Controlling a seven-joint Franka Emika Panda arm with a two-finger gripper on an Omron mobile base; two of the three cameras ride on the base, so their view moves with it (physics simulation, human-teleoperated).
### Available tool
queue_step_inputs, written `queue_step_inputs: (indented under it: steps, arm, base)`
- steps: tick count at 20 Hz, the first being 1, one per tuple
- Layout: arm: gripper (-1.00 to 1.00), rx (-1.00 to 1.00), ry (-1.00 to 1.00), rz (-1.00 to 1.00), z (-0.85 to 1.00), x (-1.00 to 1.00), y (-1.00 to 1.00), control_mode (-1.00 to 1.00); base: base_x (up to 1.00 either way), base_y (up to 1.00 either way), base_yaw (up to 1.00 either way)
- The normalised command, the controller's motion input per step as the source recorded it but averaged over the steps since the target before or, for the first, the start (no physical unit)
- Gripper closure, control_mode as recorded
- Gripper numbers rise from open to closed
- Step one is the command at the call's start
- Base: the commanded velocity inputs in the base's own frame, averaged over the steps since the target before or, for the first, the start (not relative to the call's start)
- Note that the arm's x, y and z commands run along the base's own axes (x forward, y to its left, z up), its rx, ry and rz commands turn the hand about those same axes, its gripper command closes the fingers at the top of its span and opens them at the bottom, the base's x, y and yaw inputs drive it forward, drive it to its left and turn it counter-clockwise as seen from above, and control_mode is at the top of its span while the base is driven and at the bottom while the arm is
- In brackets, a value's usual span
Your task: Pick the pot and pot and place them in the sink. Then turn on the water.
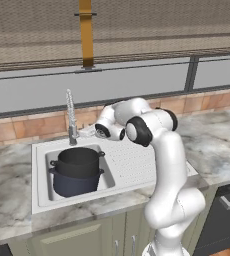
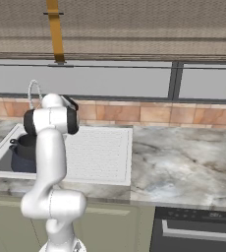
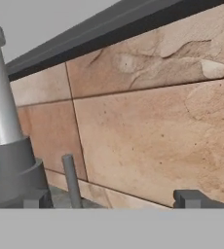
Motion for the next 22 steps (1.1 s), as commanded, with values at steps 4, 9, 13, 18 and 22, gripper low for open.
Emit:
queue_step_inputs:
  steps: [4,9,13,18,22]
  arm:
    - [-1.0,0.0,0.0,0.0,-0.11,0.26,0.09,-1.0]
    - [-1.0,0.0,0.0,0.0,-0.05,0.23,0.12,-1.0]
    - [-1.0,0.0,0.0,0.0,-0.21,0.29,0.15,-1.0]
    - [-1.0,0.0,0.0,0.0,-0.34,0.2,0.07,-1.0]
    - [-1.0,0.0,0.0,-0.05,-0.21,0.14,0.0,-1.0]
  base:
    - [0.0,0.0,0.0]
    - [0.0,0.0,0.0]
    - [0.0,0.0,0.0]
    - [0.0,0.0,0.0]
    - [0.0,0.0,0.0]
